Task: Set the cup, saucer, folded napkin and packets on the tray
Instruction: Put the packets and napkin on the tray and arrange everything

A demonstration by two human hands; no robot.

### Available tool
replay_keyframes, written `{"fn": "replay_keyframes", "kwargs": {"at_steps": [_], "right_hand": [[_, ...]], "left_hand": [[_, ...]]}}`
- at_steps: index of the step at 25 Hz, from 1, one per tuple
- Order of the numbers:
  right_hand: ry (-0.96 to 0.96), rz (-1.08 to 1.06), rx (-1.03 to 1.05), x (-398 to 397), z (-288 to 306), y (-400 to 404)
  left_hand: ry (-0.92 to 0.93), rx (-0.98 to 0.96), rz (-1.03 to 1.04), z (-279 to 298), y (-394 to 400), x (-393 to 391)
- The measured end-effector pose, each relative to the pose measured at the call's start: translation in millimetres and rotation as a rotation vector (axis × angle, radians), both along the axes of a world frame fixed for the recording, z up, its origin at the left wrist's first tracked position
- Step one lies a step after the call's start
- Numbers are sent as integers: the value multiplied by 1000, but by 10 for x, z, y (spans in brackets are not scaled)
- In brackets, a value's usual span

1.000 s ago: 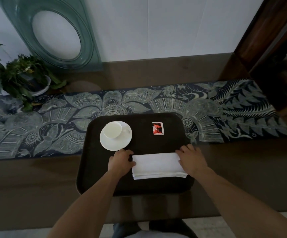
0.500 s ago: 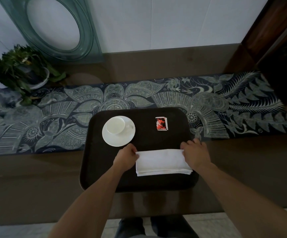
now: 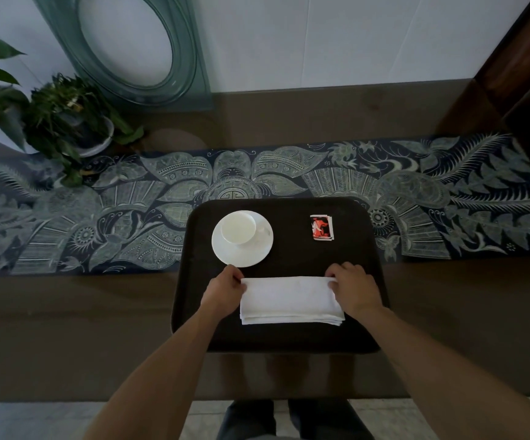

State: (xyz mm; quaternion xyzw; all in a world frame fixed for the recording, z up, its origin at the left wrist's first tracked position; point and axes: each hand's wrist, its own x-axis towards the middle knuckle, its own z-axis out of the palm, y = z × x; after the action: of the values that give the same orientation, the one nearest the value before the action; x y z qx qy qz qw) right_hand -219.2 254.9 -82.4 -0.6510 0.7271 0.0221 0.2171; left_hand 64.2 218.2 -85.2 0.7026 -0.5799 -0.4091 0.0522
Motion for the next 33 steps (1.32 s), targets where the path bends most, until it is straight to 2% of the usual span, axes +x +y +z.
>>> {"fn": "replay_keyframes", "kwargs": {"at_steps": [12, 17, 21, 25, 29, 33], "right_hand": [[18, -48, -31, 354, -42, -69], [41, -67, -31, 390, -35, -59], [94, -60, -145, 418, 13, 51], [89, 158, -162, 411, 36, 275], [58, 311, -90, 385, -11, 521], [98, 332, -82, 385, -55, 622]], "left_hand": [[-40, -59, 18, -15, -44, 285], [-100, -115, -52, -10, -50, 236], [-151, -228, -63, -5, 43, 256], [-188, -472, -344, -38, 237, 352], [-208, -489, -577, -58, 374, 471], [-215, -481, -615, -39, 413, 520]]}}
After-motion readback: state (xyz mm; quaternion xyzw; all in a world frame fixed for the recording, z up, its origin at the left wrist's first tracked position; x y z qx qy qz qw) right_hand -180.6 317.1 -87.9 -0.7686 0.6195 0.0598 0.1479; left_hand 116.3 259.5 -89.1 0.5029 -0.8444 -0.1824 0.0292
